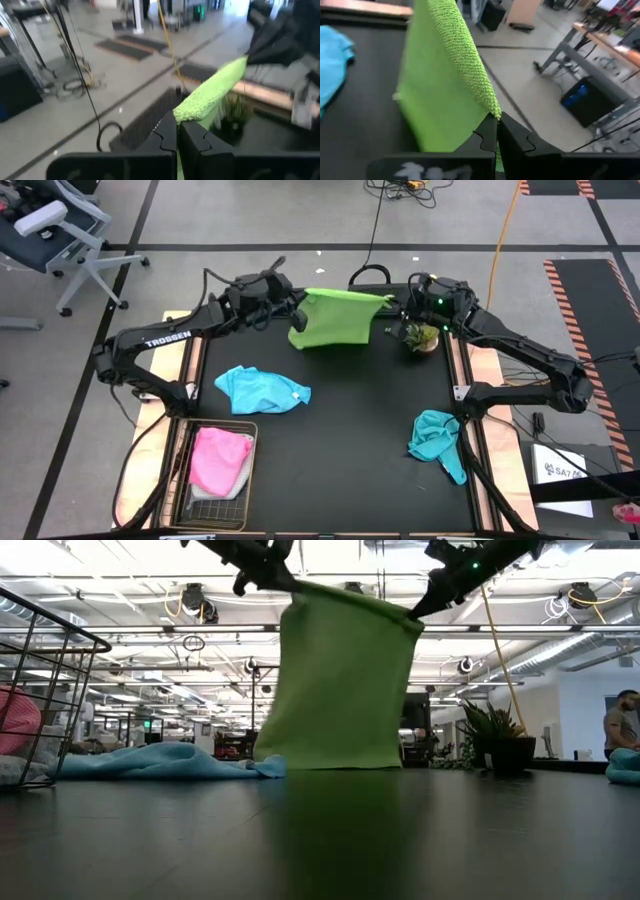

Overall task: Fold microfiber towels
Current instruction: Fold the green microfiber cloth

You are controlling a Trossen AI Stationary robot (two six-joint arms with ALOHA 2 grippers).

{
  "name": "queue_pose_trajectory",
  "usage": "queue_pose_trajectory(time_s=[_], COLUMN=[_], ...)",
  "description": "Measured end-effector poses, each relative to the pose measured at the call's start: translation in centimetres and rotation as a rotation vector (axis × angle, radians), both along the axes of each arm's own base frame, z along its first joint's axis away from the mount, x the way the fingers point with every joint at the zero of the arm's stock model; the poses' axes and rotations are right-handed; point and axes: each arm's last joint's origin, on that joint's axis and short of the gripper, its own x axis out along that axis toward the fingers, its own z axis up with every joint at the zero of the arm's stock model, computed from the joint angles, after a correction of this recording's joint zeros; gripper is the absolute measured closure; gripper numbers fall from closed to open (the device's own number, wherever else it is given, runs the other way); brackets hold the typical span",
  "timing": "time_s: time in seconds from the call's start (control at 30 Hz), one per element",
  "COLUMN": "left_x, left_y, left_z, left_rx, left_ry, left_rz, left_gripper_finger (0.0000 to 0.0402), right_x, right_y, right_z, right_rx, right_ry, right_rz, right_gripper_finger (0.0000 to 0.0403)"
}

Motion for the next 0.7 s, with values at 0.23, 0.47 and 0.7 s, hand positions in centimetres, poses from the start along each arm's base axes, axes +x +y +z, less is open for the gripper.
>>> queue_pose_trajectory(time_s=[0.23, 0.47, 0.7], left_x=[0.9, 2.1, 2.3], left_y=[-2.0, -5.9, -10.5], left_z=[-2.8, -4.0, -4.7], left_rx=[-0.160, -0.349, -0.454], left_ry=[0.180, 0.201, 0.278], left_rz=[-0.048, -0.203, -0.272], left_gripper_finger=[0.0401, 0.0401, 0.0401], right_x=[0.0, 0.8, 1.7], right_y=[3.1, 7.4, 11.1], right_z=[-2.1, -3.1, -3.0], right_rx=[0.305, 0.586, 0.726], right_ry=[0.131, 0.184, 0.179], right_rz=[0.078, 0.237, 0.380], right_gripper_finger=[0.0403, 0.0403, 0.0403])
